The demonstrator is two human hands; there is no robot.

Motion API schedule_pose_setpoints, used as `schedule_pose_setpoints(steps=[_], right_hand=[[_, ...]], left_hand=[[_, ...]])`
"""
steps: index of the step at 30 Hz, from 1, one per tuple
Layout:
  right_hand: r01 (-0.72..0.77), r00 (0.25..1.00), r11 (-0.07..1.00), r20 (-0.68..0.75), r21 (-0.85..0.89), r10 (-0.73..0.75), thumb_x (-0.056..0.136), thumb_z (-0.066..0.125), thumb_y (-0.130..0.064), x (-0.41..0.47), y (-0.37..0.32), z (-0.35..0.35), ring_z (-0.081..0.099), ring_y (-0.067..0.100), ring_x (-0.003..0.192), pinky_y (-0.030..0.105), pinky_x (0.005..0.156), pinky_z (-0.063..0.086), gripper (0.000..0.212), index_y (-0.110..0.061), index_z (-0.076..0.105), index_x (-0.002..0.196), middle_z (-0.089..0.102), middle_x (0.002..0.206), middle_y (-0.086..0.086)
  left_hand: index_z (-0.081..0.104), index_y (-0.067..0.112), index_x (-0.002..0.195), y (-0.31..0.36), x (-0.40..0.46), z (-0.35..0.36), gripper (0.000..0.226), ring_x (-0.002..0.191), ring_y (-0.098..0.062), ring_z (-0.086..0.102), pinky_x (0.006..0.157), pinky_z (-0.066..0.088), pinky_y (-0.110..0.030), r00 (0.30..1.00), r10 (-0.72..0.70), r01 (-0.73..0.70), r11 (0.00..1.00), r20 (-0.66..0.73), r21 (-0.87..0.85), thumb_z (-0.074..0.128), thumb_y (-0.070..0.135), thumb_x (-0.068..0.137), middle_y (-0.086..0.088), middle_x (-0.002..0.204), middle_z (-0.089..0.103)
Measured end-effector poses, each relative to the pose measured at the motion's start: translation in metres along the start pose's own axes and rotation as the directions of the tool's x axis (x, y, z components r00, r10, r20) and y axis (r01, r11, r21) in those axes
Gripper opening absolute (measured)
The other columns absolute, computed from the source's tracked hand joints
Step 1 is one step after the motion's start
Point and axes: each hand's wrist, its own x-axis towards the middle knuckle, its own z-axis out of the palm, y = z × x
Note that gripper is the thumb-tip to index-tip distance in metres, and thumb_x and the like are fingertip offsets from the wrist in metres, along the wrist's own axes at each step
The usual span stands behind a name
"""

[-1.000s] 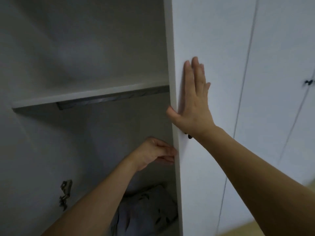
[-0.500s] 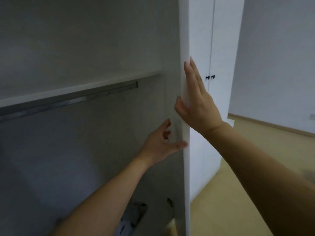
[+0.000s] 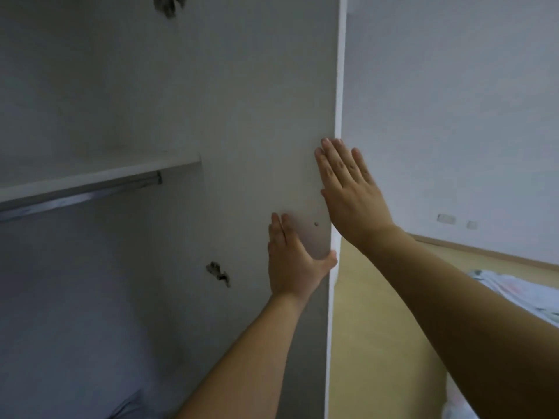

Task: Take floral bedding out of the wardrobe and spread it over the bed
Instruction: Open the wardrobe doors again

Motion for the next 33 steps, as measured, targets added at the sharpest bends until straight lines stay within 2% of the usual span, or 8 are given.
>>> schedule_pose_setpoints(steps=[5,9,14,19,24,28,30,33], right_hand=[[-0.012,0.99,0.988,0.135,-0.154,0.033,0.095,0.047,-0.013,0.004,0.038,0.009,-0.002,0.029,0.148,0.042,0.119,-0.006,0.072,-0.003,0.002,0.15,0.001,0.16,0.014],[0.028,0.986,0.985,0.165,-0.173,0.001,0.096,0.044,-0.022,0.011,0.044,0.014,-0.003,0.03,0.148,0.043,0.118,-0.009,0.069,-0.001,0.006,0.15,0.0,0.16,0.016],[0.027,0.989,0.985,0.149,-0.168,-0.002,0.092,0.032,-0.01,0.014,0.029,0.022,-0.005,0.031,0.148,0.045,0.118,-0.01,0.064,0.001,0.007,0.15,-0.001,0.16,0.017],[-0.012,0.992,0.996,0.126,-0.09,0.024,0.085,0.02,-0.01,0.009,-0.004,0.032,-0.006,0.031,0.148,0.045,0.119,-0.008,0.068,0.001,0.002,0.15,-0.002,0.159,0.018],[0.062,0.973,0.995,0.217,0.078,-0.078,0.093,0.044,-0.019,0.011,-0.071,0.067,-0.014,0.027,0.147,0.041,0.112,-0.02,0.077,-0.003,-0.006,0.149,-0.012,0.16,0.013],[0.103,0.933,0.973,0.319,0.208,-0.167,0.095,0.041,-0.021,0.014,-0.142,0.104,-0.019,0.029,0.145,0.041,0.112,-0.02,0.078,-0.004,-0.013,0.148,-0.019,0.158,0.013],[0.163,0.881,0.937,0.382,0.308,-0.278,0.097,0.037,-0.023,0.014,-0.191,0.123,-0.02,0.029,0.145,0.042,0.113,-0.019,0.075,-0.004,-0.015,0.148,-0.021,0.157,0.013],[0.208,0.828,0.866,0.389,0.455,-0.403,0.098,0.034,-0.022,0.008,-0.26,0.137,-0.017,0.028,0.146,0.04,0.112,-0.018,0.071,-0.005,-0.012,0.149,-0.018,0.159,0.012]], left_hand=[[0.016,0.0,0.15,0.008,0.027,0.031,0.1,0.145,-0.034,0.018,0.113,0.032,-0.045,0.999,-0.048,0.049,0.999,0.016,-0.021,0.067,0.047,0.078,-0.021,0.157,0.019],[0.003,0.005,0.152,-0.011,0.048,0.041,0.108,0.148,-0.025,0.005,0.113,0.03,-0.04,0.997,0.029,-0.029,1.0,0.078,-0.003,0.062,0.06,0.08,-0.015,0.161,0.005],[0.005,0.006,0.152,-0.019,0.045,0.041,0.107,0.148,-0.025,0.005,0.114,0.031,-0.039,0.995,0.082,-0.082,0.997,0.054,-0.014,0.059,0.062,0.08,-0.015,0.161,0.005],[0.014,0.008,0.152,-0.043,0.052,0.021,0.088,0.148,-0.025,0.01,0.118,0.024,-0.043,0.985,0.143,-0.143,0.99,0.096,0.002,0.056,0.052,0.089,-0.012,0.16,0.012],[0.002,0.017,0.153,-0.127,0.05,-0.015,0.082,0.148,-0.017,-0.003,0.12,0.013,-0.043,0.988,-0.068,0.052,0.993,0.141,0.108,0.046,0.053,0.094,0.001,0.162,-0.005],[0.011,0.014,0.153,-0.199,0.023,-0.054,0.074,0.148,-0.021,0.001,0.121,0.008,-0.037,0.981,-0.16,0.131,0.963,0.109,0.235,0.049,0.043,0.096,-0.003,0.162,0.002],[0.012,0.014,0.153,-0.242,-0.004,-0.084,0.072,0.148,-0.02,0.002,0.121,0.006,-0.035,0.958,-0.284,0.262,0.926,0.047,0.273,0.048,0.042,0.097,-0.004,0.162,0.004],[0.014,0.012,0.152,-0.292,-0.042,-0.129,0.07,0.148,-0.022,0.002,0.12,0.002,-0.034,0.91,-0.413,0.399,0.852,-0.033,0.34,0.048,0.04,0.097,-0.006,0.162,0.005]])
